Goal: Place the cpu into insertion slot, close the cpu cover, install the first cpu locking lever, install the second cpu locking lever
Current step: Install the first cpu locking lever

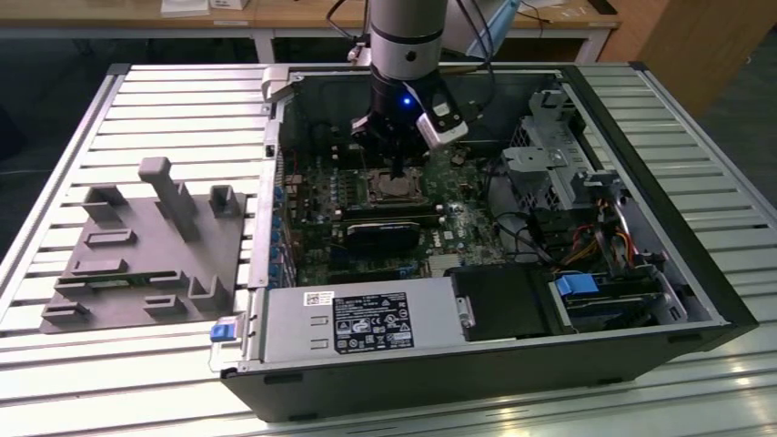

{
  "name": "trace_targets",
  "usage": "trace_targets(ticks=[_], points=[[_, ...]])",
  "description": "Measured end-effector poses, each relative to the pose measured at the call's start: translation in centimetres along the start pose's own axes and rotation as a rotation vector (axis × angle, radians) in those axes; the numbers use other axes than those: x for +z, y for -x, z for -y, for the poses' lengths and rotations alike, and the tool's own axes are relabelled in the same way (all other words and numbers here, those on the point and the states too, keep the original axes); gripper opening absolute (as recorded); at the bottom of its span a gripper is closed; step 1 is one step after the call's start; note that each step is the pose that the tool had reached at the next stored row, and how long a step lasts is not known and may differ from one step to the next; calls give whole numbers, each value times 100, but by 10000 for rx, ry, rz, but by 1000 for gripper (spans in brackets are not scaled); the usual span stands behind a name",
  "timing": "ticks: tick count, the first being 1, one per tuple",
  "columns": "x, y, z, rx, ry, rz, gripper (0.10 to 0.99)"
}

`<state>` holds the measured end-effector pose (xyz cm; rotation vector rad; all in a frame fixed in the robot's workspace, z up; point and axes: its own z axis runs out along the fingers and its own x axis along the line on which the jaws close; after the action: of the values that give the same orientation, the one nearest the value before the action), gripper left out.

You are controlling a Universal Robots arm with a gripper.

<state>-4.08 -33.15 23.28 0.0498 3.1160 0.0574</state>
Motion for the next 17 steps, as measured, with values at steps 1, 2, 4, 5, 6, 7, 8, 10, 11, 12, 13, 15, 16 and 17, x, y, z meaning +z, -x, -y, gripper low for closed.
trace_targets(ticks=[1, 2, 4, 5, 6, 7, 8, 10, 11, 12, 13, 15, 16, 17], points=[[0, 0, 0, 0, 0, 0, 102], [-1, 0, 0, 0, 0, 0, 102], [-1, 0, 0, 0, 0, 0, 102], [-2, 0, 0, 0, 0, -1, 102], [-2, 0, 0, 0, 0, 0, 102], [-3, 0, 0, 0, -3, -1, 102], [-6, 0, 0, 0, -6, -2, 102], [-22, 0, -1, 0, -5, -1, 102], [-35, 1, -1, 0, -5, -1, 102], [-49, 1, -2, 0, -4, 0, 102], [-65, 1, -2, 0, -4, 0, 102], [-89, 2, -3, 0, -3, 0, 102], [-93, 2, -4, 0, -2, 0, 102], [-93, 2, -4, 0, -1, 1, 102]])
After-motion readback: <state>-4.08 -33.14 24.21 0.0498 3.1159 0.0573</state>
